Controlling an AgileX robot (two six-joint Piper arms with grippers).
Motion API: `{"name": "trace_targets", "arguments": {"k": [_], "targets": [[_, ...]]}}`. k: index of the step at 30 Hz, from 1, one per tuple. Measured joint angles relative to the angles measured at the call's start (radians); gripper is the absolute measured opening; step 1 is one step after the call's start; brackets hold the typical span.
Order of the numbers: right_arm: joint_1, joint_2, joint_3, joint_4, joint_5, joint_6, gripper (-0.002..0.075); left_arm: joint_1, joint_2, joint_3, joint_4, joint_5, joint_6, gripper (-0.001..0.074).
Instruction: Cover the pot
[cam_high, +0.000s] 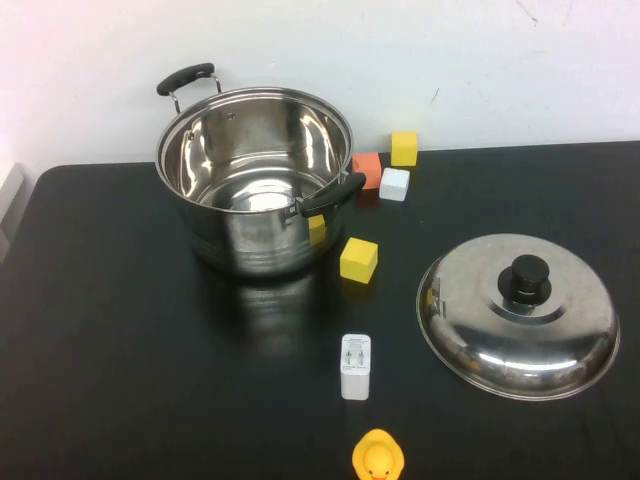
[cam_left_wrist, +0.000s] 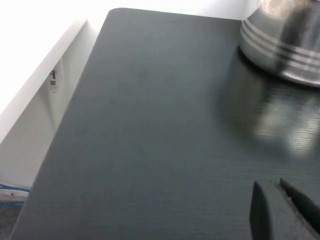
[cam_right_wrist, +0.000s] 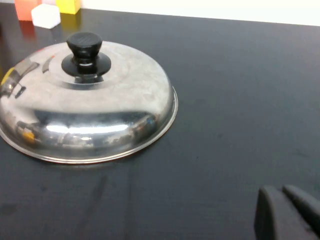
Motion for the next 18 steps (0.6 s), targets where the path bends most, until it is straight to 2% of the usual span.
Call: {"name": "trace_targets", "arguments": {"k": [18], "targets": [[0.000, 0.000, 0.000, -0.020, 0.000, 0.000, -0.0002, 0.000, 0.000, 0.000, 0.000, 0.000, 0.000, -0.0002]]}}
